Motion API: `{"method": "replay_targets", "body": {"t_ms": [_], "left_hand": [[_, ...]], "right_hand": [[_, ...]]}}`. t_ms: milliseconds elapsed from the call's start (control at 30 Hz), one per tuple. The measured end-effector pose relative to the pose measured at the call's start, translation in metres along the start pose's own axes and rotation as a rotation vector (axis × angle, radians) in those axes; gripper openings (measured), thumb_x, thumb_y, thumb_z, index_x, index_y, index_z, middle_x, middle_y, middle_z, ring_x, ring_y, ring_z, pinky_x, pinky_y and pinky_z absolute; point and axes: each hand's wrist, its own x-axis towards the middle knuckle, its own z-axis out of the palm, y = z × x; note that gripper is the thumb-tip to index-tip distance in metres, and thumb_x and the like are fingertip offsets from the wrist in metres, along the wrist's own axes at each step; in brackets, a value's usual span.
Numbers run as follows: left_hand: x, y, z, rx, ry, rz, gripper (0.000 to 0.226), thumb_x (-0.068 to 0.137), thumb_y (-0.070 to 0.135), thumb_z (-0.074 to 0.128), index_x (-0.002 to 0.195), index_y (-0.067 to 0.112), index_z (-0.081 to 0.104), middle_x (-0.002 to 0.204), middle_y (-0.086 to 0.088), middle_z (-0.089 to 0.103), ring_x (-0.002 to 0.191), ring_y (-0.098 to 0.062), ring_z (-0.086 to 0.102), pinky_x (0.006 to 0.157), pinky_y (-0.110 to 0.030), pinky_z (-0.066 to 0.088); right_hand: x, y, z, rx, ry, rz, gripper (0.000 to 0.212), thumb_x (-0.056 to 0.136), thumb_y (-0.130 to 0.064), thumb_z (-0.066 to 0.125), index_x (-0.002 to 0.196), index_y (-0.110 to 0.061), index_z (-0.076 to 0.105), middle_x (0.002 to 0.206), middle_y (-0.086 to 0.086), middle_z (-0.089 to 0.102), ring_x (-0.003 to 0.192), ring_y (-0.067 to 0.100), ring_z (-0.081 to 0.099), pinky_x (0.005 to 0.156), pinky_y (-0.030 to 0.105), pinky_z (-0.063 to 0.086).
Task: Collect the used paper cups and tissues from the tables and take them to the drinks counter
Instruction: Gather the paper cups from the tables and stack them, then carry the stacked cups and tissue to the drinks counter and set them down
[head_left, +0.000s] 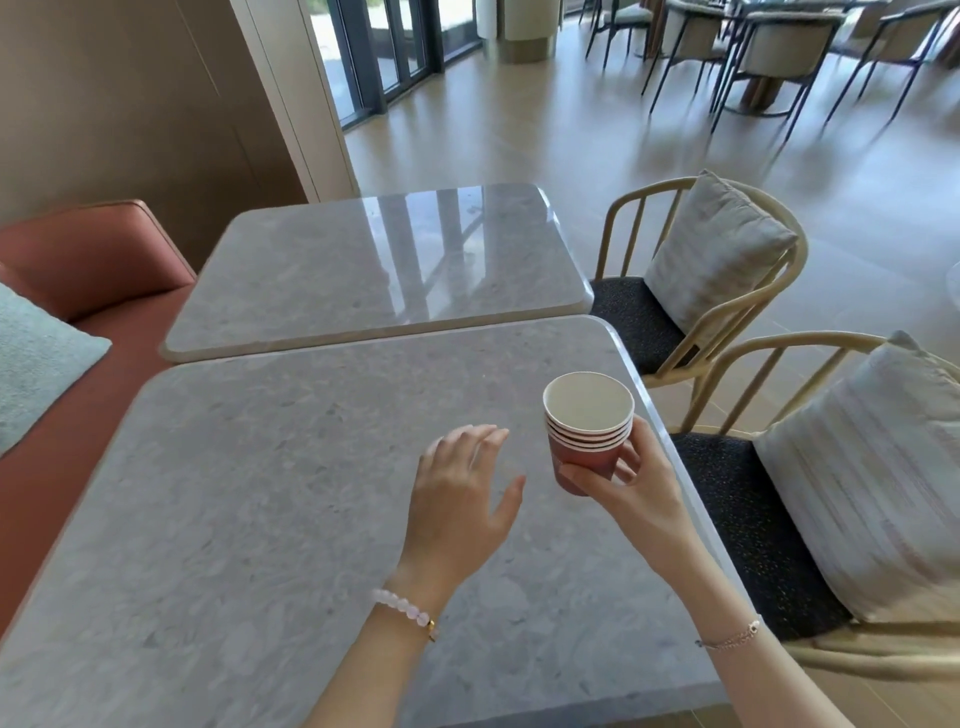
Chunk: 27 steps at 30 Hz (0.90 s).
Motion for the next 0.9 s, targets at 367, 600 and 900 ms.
{"method": "replay_targets", "body": {"t_ms": [367, 600, 900], "left_hand": [[0.009, 0.017, 0.039, 0.085, -0.199, 0.121, 0.046, 0.085, 0.041, 0.045, 0.115, 0.01, 0.063, 0.111, -0.005, 0.065, 0.105, -0.027, 0.06, 0.092, -0.044, 0.047], [0.018, 0.023, 0.084, 0.015, -0.26, 0.156, 0.045, 0.074, 0.035, 0.071, 0.113, 0.013, 0.064, 0.109, -0.003, 0.066, 0.101, -0.025, 0.062, 0.09, -0.041, 0.049], [0.051, 0.016, 0.168, 0.05, -0.612, 0.107, 0.063, 0.087, 0.045, 0.05, 0.144, 0.029, 0.028, 0.152, 0.006, 0.025, 0.14, -0.013, 0.02, 0.113, -0.03, 0.015]], "right_hand": [[-0.007, 0.001, -0.038, -0.031, 0.138, 0.019, 0.063, 0.066, -0.002, 0.082, 0.118, -0.024, 0.054, 0.107, -0.007, 0.066, 0.101, 0.004, 0.062, 0.086, 0.017, 0.048], [-0.007, 0.013, -0.066, -0.024, 0.219, 0.07, 0.063, 0.067, -0.003, 0.082, 0.117, -0.028, 0.054, 0.102, -0.011, 0.067, 0.097, 0.002, 0.063, 0.08, 0.014, 0.048], [-0.002, 0.023, -0.094, -0.052, 0.311, 0.134, 0.064, 0.067, -0.003, 0.082, 0.115, -0.035, 0.054, 0.104, -0.018, 0.067, 0.1, 0.004, 0.062, 0.087, 0.017, 0.048]]}}
